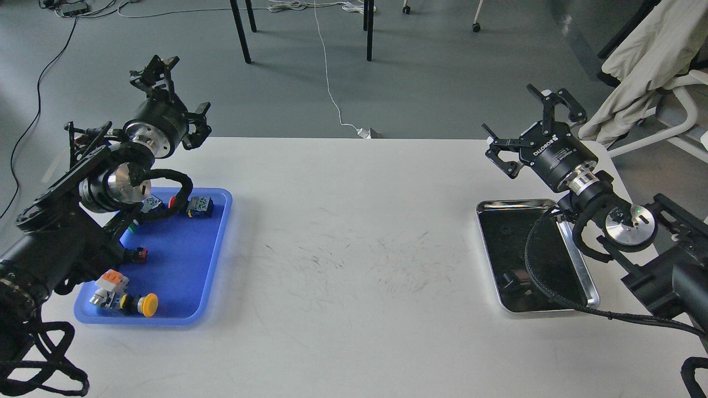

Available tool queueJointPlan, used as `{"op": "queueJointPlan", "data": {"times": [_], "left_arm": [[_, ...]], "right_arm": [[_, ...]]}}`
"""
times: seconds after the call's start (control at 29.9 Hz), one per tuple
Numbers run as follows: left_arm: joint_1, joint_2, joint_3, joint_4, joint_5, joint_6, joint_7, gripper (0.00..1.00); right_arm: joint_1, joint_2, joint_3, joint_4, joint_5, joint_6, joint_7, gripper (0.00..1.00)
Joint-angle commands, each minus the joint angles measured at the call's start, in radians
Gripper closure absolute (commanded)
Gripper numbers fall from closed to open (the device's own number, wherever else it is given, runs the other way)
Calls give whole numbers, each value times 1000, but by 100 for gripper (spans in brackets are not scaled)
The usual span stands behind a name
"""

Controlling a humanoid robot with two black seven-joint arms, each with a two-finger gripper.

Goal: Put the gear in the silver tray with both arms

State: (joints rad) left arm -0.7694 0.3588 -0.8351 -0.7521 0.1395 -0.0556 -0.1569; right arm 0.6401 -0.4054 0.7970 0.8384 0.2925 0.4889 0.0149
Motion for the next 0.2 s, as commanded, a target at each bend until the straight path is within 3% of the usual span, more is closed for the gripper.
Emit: {"op": "queueJointPlan", "data": {"times": [0.0,0.17], "left_arm": [[1,-4,-21,-1,-17,-1,0,2],[1,-4,-19,-1,-20,-1,-1,2]], "right_arm": [[1,-9,16,2,-1,-6,8,2],[0,-10,47,1,0,-4,14,2]]}}
